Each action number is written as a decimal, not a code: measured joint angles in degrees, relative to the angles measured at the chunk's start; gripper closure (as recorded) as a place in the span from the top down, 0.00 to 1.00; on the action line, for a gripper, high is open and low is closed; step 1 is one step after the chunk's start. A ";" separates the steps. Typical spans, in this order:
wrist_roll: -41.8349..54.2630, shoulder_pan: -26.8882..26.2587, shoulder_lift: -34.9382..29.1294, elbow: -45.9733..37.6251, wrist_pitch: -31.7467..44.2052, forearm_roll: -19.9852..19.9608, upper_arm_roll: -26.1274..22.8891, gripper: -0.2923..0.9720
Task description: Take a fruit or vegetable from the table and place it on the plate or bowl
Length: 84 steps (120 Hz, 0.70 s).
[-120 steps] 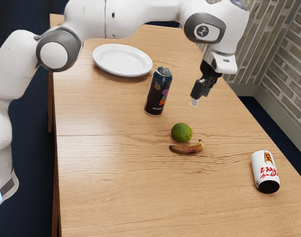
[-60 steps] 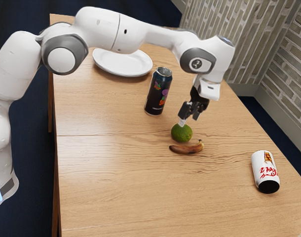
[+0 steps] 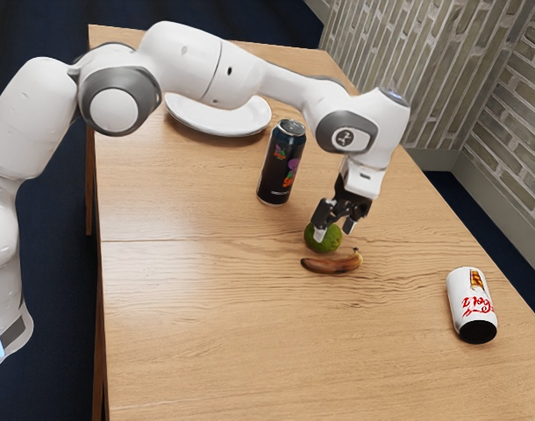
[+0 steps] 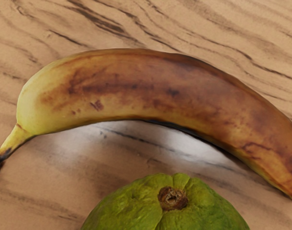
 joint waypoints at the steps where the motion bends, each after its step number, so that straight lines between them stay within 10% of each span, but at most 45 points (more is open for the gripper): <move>1: 0.08 0.00 0.01 -0.03 0.06 0.00 0.01 0.77; 50: 3.11 0.00 0.68 -2.32 2.32 -0.04 1.21 0.77; 84: 4.19 -2.04 -0.39 -0.77 2.72 -0.18 1.24 0.53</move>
